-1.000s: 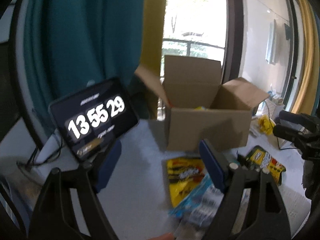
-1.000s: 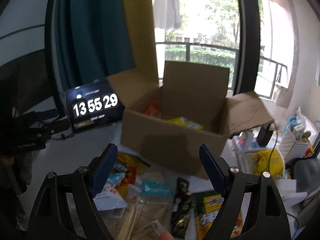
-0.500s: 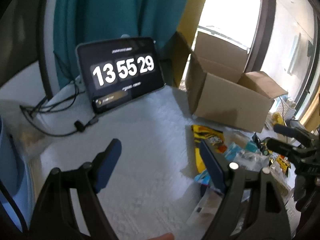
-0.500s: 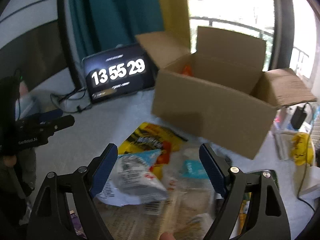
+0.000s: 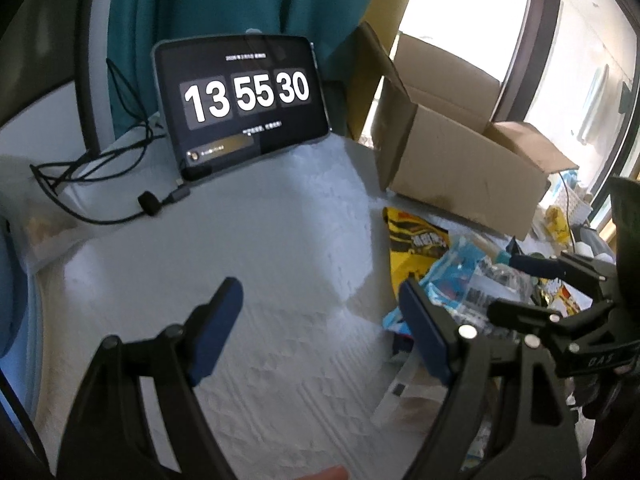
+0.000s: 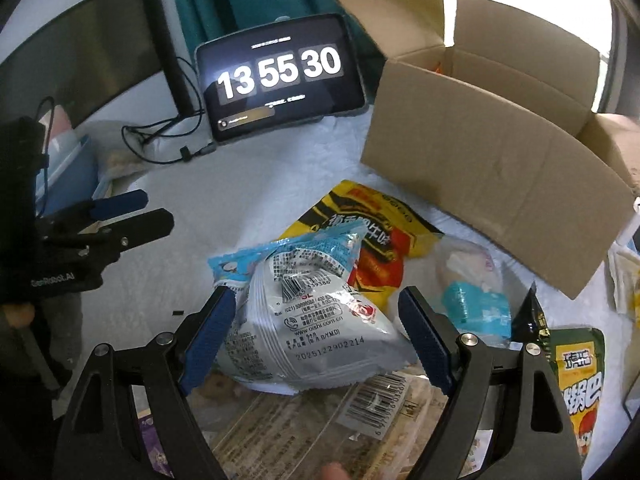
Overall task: Organize snacks
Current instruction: 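Grasp the yellow-black bag with the left tool while the right tool grasps the white-blue bag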
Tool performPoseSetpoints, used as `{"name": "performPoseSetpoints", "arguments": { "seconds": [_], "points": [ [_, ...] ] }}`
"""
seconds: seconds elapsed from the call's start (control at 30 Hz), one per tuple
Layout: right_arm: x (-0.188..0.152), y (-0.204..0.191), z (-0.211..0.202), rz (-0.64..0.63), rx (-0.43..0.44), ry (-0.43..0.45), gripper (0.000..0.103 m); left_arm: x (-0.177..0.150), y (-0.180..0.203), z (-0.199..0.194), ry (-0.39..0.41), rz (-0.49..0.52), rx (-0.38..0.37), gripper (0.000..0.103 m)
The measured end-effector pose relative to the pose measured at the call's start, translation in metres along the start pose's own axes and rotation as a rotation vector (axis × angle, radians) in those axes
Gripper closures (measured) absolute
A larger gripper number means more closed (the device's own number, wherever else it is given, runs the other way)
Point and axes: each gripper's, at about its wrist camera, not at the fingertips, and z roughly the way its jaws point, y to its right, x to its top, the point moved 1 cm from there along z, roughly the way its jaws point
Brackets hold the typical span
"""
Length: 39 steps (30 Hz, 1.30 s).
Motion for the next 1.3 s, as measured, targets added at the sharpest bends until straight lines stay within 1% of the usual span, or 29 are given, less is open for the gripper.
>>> {"name": "performPoseSetpoints", "arguments": {
  "seconds": [0.07, 0.2, 0.27, 0.33, 0.4, 0.5, 0.67, 0.83, 1.03, 1.13, 1.3],
  "points": [
    [-0.001, -0.003, 0.0, -0.013, 0.01, -0.001, 0.033, -0.001, 0.002, 0.0, -0.001, 0.004, -0.001, 0.022],
    [-0.004, -0.014, -0.003, -0.07, 0.001, 0.015, 0.048, 0.0, 0.007, -0.001, -0.001, 0.013, 0.001, 0.022],
    [-0.006, -0.02, -0.009, -0.1, -0.012, 0.036, 0.052, 0.001, 0.01, -0.001, -0.001, 0.019, 0.002, 0.022],
    [-0.007, -0.021, -0.016, -0.104, -0.016, 0.057, 0.054, 0.002, 0.012, -0.001, 0.0, 0.026, 0.003, 0.022],
    [-0.008, -0.017, -0.026, -0.094, -0.026, 0.084, 0.055, 0.004, 0.016, -0.002, 0.002, 0.036, 0.002, 0.022],
    [-0.006, 0.0, -0.047, -0.051, -0.044, 0.136, 0.055, 0.008, 0.023, 0.0, 0.004, 0.056, 0.0, 0.022],
    [-0.011, 0.037, -0.083, 0.025, -0.109, 0.213, 0.055, 0.013, 0.04, 0.01, -0.008, 0.098, -0.014, 0.022],
    [-0.021, 0.072, -0.107, 0.092, -0.156, 0.26, 0.055, 0.021, 0.065, 0.027, -0.028, 0.155, -0.036, 0.022],
    [-0.036, 0.109, -0.121, 0.169, -0.175, 0.291, 0.055, 0.034, 0.096, 0.059, -0.093, 0.223, -0.053, 0.022],
    [-0.041, 0.121, -0.122, 0.199, -0.178, 0.299, 0.055, 0.04, 0.11, 0.079, -0.132, 0.26, -0.06, 0.022],
    [-0.047, 0.133, -0.12, 0.232, -0.175, 0.309, 0.055, 0.041, 0.125, 0.108, -0.206, 0.29, -0.065, 0.022]
  ]
}}
